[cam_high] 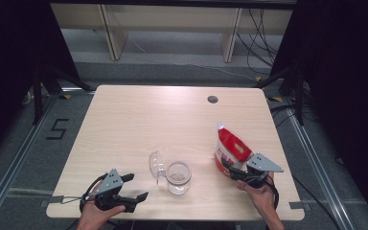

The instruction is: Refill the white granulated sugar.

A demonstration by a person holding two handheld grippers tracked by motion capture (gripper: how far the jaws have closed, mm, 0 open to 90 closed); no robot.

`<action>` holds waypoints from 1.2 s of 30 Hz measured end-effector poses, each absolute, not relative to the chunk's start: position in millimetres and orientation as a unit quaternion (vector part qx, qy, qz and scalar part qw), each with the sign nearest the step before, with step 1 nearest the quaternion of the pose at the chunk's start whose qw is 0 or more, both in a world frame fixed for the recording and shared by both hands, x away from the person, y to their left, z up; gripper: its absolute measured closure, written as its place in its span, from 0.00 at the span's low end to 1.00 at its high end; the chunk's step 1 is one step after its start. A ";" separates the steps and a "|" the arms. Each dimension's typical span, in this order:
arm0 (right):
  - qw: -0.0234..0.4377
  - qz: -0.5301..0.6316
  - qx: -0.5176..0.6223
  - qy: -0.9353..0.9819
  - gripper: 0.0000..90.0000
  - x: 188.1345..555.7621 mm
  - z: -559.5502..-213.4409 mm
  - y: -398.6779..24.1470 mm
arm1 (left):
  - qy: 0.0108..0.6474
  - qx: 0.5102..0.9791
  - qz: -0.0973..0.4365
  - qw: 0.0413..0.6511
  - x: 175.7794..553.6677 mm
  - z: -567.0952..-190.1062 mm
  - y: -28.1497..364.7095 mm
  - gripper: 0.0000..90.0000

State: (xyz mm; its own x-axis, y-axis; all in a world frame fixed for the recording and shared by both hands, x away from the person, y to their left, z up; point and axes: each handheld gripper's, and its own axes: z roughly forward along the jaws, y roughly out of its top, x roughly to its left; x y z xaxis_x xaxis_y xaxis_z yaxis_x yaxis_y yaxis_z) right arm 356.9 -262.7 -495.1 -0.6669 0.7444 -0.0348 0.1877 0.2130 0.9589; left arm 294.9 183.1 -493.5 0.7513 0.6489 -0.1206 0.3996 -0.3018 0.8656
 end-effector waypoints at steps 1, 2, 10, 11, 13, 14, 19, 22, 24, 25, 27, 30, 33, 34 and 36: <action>0.246 0.552 0.313 0.733 0.47 355.5 -496.1 -265.8 | 0.319 0.798 0.127 0.495 296.0 -493.7 181.9 0.18; 0.247 0.542 0.314 0.740 0.47 355.1 -495.4 -267.4 | 0.328 0.796 0.121 0.495 294.9 -494.2 180.7 0.18; 0.278 0.545 0.326 0.721 0.36 351.1 -498.6 -260.3 | 0.322 0.798 0.122 0.494 294.7 -494.7 180.4 0.18; 0.284 0.549 0.321 0.717 0.35 352.2 -499.6 -259.3 | 0.326 0.795 0.120 0.498 294.4 -495.1 179.4 0.18; 0.294 0.556 0.325 0.706 0.33 353.3 -501.3 -258.0 | 0.324 0.798 0.119 0.495 294.3 -495.1 179.6 0.18; 0.289 0.557 0.329 0.705 0.33 353.0 -502.0 -257.8 | 0.323 0.798 0.119 0.494 294.2 -495.1 179.7 0.18; 0.273 0.554 0.342 0.708 0.31 354.1 -512.6 -257.3 | 0.323 0.800 0.120 0.492 294.1 -495.0 179.8 0.18; 0.284 0.559 0.342 0.700 0.30 355.5 -513.9 -257.3 | 0.313 0.803 0.125 0.491 295.0 -494.9 180.2 0.18; 0.289 0.563 0.346 0.692 0.30 356.3 -515.5 -255.8 | 0.312 0.804 0.124 0.490 295.0 -495.0 180.1 0.18; 0.292 0.561 0.338 0.697 0.30 357.4 -515.9 -256.2 | 0.313 0.804 0.123 0.490 295.0 -495.3 179.8 0.18; 0.276 0.562 0.346 0.699 0.29 356.5 -516.5 -254.9 | 0.312 0.805 0.124 0.490 295.0 -495.5 179.7 0.18; 0.303 0.565 0.338 0.689 0.29 360.4 -516.9 -254.2 | 0.311 0.806 0.125 0.488 295.2 -495.6 179.7 0.18; 0.285 0.563 0.344 0.695 0.27 359.8 -516.8 -253.0 | 0.313 0.804 0.124 0.491 295.1 -495.8 179.3 0.18; 0.287 0.569 0.341 0.691 0.27 360.6 -517.4 -251.9 | 0.311 0.807 0.124 0.487 295.4 -495.6 179.9 0.18; 0.288 0.573 0.337 0.690 0.27 361.5 -517.6 -251.7 | 0.312 0.806 0.124 0.488 295.3 -495.8 179.5 0.18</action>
